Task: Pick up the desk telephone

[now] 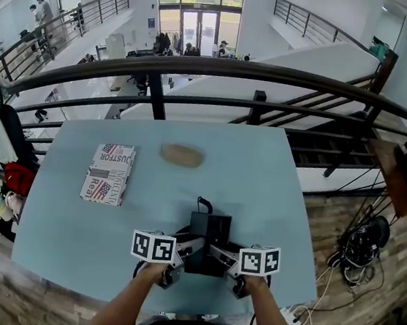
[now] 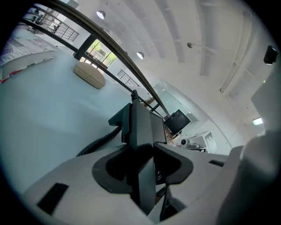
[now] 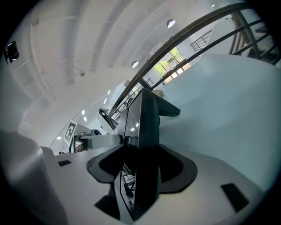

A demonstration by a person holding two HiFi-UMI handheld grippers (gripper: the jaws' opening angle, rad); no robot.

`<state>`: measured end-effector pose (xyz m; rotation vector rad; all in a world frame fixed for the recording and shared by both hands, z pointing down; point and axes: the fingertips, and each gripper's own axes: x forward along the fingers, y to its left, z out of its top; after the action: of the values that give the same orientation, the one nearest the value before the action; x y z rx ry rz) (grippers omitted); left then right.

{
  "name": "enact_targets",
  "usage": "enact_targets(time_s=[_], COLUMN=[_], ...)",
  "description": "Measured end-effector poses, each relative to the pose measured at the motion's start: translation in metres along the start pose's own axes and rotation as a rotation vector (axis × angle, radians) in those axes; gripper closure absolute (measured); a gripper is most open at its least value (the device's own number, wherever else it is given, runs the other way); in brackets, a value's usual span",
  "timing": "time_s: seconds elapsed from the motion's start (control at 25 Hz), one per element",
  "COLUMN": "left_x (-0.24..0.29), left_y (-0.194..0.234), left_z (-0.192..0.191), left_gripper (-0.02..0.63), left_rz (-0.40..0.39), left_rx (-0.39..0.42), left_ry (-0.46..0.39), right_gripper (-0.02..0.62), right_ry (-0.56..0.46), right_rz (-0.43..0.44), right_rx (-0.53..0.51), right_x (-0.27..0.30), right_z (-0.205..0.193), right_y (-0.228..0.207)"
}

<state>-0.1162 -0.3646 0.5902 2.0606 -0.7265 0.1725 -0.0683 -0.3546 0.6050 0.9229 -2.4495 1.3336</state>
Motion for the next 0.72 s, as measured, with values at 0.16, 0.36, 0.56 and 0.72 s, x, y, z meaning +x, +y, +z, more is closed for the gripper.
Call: enact_targets(time_s=[0.16,0.36,0.56,0.72], left_x=[-0.005,-0.013,-0.025,-0.041], left_y=[-0.005,-0.021,-0.045,-0.068], left_z=[0.010,0.028,0.058,0.085], left_gripper=[0.449,0.449,0.449,0.449], left_rz=[0.020,0.005,-0.005,-0.021], left_rx=[0.050,0.082,0.166,0.228], left_ry=[-0.033,-0.088,-0.155,-0.228], right_gripper=[0.368,0.377,0.380,0.382], right_ry=[-0.029,-0.075,-0.144,-0.209], right_rz=[0.009,0.034,0.062,0.082], right_rx=[-0.021,-0.058,-0.112,-0.180], right_x=[-0.004,-0.014,-0.025,-0.037], right_z=[0.010,0.030,0.059,0.086], right_y=[0.006,0.020,0.042,0.067])
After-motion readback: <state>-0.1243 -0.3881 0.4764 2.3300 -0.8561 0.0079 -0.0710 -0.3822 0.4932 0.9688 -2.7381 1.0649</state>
